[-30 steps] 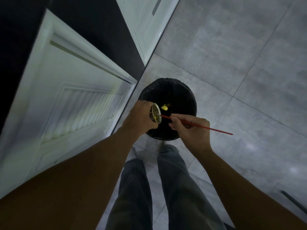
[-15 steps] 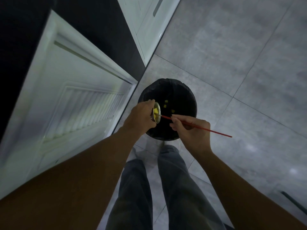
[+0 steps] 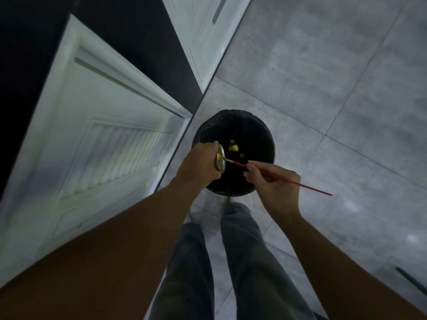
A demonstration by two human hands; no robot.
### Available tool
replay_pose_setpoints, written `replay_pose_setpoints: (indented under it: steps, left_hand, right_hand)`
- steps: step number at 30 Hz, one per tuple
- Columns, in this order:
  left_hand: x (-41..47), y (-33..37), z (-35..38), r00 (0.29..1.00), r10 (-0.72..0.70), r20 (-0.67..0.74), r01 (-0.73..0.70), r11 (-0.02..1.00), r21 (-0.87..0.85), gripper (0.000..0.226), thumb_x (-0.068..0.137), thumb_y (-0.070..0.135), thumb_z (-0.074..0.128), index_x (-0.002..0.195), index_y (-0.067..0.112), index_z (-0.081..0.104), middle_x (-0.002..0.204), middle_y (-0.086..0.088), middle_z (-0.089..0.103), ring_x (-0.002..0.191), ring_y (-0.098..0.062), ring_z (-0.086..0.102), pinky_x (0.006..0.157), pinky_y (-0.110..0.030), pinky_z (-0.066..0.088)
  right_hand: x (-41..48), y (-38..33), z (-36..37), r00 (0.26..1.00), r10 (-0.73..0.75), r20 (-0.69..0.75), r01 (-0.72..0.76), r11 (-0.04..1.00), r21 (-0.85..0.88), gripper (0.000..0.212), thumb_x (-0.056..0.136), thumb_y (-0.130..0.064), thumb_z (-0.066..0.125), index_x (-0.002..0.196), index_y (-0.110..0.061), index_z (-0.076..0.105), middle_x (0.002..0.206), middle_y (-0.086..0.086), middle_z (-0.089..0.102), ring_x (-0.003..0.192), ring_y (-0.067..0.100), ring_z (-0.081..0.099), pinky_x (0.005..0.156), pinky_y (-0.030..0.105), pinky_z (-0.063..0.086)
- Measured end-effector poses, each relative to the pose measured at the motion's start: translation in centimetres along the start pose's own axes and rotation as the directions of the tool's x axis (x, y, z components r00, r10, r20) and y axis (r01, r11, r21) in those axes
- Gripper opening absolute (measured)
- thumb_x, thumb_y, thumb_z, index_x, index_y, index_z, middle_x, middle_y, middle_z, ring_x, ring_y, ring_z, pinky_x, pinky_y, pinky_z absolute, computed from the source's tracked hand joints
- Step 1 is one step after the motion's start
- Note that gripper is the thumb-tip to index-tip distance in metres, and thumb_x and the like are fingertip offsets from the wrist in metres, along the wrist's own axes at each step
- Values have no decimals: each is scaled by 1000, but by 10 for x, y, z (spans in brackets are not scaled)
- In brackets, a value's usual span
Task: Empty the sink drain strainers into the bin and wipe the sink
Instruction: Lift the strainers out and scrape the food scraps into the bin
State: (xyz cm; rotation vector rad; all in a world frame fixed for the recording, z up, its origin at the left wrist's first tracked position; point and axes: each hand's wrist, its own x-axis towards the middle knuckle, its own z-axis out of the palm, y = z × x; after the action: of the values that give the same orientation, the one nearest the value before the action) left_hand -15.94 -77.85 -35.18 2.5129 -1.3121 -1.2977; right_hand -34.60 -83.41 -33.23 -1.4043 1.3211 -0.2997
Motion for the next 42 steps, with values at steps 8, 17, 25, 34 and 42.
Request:
replay_pose_setpoints:
  steps: [8,17,25,34,42]
  left_hand:
    - [2,1,7,1000,23,1,-23,1000,6,70,75,17,81,138,8,51,129,-11,61,122,-28,55,100,-40,52]
    - [0,-5,8,1000,-2,1,2,1000,-14,72,73,16,84,137,7,52,130,-12,60,121,-29,54,96,-38,50]
    - [6,3,7,1000,16,15,-17,998,58,75,73,22,84,139,11,50,132,-9,56,123,-27,50,98,-41,51]
    - [9,4,7,1000,-5,10,5,1000,-3,73,71,21,85,137,12,54,129,-8,61,121,-26,57,98,-43,53]
    - [11,3,4,999,-5,39,8,998,-65,62,73,24,86,128,15,59,121,-5,66,110,-24,63,95,-42,56]
  right_hand:
    - [4,-5,25,995,32,95,-35,999,29,16,90,-19,74,99,-32,75,92,-9,78,85,5,76,82,26,63]
    - [5,4,0,994,110,27,-110,994,7,20,89,-17,75,109,-12,78,95,2,79,84,11,77,86,35,63]
    - [3,7,24,992,115,53,-117,993,34,12,89,-18,75,100,-23,78,83,-9,77,71,3,75,74,24,63]
    - [6,14,2,998,55,33,-56,998,20,19,90,-17,73,109,-13,78,88,1,79,75,11,76,77,35,65]
    - [10,9,22,997,62,48,-65,996,53,17,90,-19,74,97,-34,77,78,-16,76,67,3,74,65,19,62]
